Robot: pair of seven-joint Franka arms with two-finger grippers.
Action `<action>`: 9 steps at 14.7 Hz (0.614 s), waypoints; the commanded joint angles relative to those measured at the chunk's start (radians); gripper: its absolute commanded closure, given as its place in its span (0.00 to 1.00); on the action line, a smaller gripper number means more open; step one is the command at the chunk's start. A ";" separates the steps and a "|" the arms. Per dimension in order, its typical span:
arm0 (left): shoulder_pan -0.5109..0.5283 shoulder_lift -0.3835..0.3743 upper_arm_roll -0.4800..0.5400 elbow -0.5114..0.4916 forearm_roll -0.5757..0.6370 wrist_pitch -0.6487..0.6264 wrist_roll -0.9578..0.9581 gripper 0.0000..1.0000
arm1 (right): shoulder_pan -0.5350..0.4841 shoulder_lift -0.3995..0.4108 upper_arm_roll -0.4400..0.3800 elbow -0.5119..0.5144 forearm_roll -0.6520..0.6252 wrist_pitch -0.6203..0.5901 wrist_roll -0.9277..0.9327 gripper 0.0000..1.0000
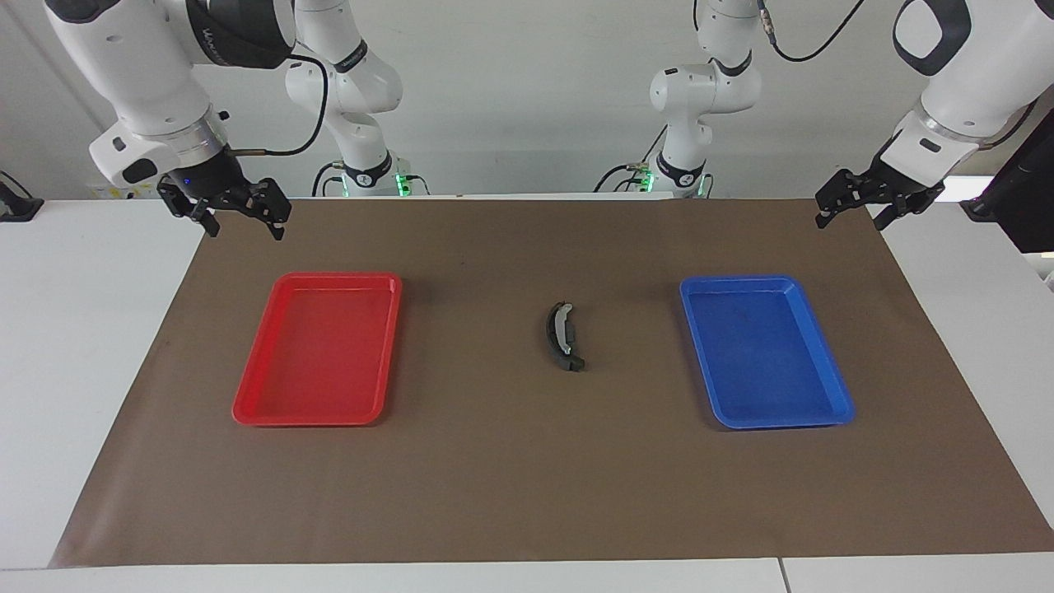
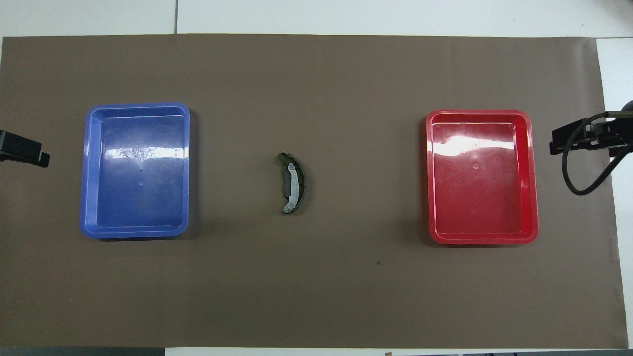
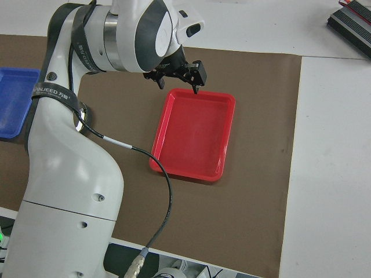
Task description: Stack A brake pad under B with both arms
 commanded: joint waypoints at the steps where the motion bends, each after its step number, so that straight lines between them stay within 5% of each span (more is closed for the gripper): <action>1: 0.002 -0.021 0.002 -0.019 0.003 -0.010 0.007 0.01 | 0.022 -0.009 -0.021 -0.010 -0.008 -0.007 0.001 0.00; 9: 0.002 -0.023 0.002 -0.019 0.003 -0.009 0.007 0.01 | 0.032 0.005 -0.018 0.042 -0.002 -0.040 -0.007 0.00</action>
